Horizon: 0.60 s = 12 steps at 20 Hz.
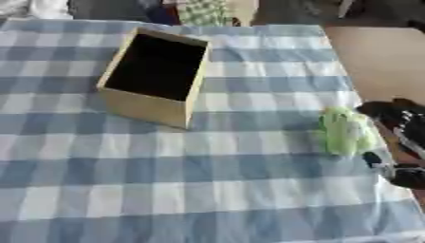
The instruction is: Pick up objects on the table and place them in the box.
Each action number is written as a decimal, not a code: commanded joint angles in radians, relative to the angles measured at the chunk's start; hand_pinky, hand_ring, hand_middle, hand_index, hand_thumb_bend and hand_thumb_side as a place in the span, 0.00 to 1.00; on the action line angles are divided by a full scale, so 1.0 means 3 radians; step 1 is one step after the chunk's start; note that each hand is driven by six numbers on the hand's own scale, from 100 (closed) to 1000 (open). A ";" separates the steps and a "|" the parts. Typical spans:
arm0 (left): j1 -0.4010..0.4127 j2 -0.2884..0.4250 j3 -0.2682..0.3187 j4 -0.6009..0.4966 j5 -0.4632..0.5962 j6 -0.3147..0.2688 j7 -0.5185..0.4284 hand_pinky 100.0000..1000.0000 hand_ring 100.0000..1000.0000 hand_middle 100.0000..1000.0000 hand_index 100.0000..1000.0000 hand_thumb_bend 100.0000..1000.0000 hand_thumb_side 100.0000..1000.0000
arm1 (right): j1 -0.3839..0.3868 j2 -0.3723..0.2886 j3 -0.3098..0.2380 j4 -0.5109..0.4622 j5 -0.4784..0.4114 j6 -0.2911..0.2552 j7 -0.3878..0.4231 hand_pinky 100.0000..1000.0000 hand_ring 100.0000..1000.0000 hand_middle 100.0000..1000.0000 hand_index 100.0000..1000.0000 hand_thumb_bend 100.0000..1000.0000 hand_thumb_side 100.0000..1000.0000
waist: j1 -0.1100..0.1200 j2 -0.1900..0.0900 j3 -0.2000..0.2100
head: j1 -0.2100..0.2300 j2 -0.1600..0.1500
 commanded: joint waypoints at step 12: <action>-0.0048 0.0033 0.0015 -0.0049 -0.0007 0.0011 -0.0020 0.34 0.66 0.73 0.61 0.00 0.70 | -0.0003 -0.0164 -0.0045 -0.0050 -0.0061 0.0049 0.0061 0.99 0.90 0.90 1.00 0.16 0.00 | 0.0005 -0.0039 0.0008 | -0.0003 -0.0031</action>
